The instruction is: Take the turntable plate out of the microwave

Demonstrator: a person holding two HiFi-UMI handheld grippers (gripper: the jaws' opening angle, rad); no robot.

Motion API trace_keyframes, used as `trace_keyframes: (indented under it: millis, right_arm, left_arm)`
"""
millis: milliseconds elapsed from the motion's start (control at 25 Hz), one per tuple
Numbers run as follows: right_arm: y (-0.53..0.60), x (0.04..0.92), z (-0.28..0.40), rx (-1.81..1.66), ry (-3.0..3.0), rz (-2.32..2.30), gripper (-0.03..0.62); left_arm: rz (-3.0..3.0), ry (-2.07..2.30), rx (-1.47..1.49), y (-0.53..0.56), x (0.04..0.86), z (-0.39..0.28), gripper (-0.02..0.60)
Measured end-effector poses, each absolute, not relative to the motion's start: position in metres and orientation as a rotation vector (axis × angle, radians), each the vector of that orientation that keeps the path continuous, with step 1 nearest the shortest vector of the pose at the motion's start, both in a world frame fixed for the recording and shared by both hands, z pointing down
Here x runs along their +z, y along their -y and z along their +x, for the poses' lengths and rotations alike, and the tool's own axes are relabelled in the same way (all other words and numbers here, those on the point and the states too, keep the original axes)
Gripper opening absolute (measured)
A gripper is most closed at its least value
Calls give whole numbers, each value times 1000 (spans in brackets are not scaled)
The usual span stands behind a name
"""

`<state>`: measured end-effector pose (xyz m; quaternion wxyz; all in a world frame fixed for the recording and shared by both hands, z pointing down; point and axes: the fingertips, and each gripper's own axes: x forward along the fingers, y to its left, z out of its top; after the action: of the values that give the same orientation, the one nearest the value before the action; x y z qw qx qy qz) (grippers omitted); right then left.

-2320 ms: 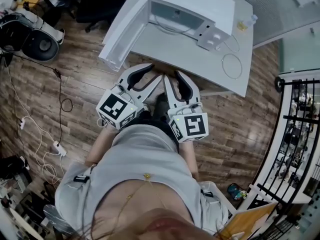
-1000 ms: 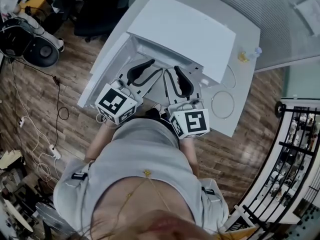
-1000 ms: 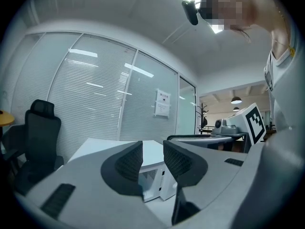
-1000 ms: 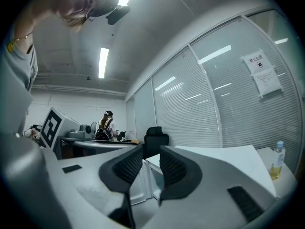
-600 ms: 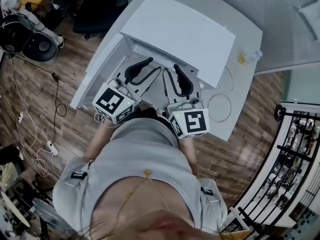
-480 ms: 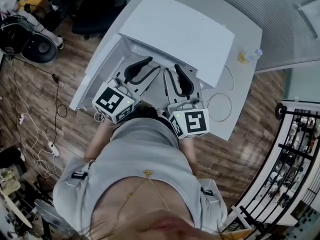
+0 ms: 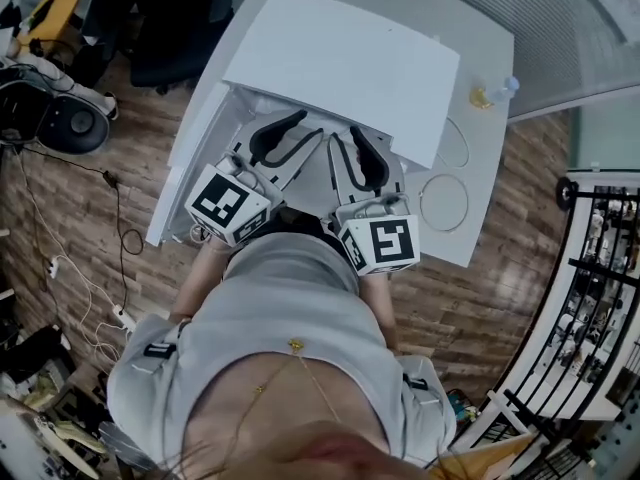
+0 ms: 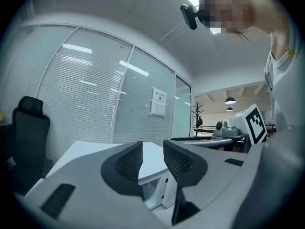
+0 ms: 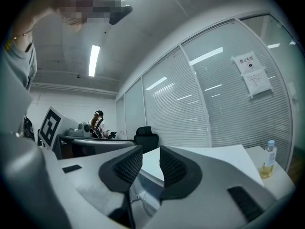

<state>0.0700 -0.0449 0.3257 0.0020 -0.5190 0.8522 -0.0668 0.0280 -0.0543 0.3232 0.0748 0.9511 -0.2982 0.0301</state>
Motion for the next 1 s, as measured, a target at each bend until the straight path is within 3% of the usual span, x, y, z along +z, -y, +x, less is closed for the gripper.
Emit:
trace_keyframes:
  millis: [1000]
  right_arm:
    - [78, 386, 53, -461, -2536, -1913, 118]
  left_arm:
    - [2803, 578, 231, 90, 387, 14, 137]
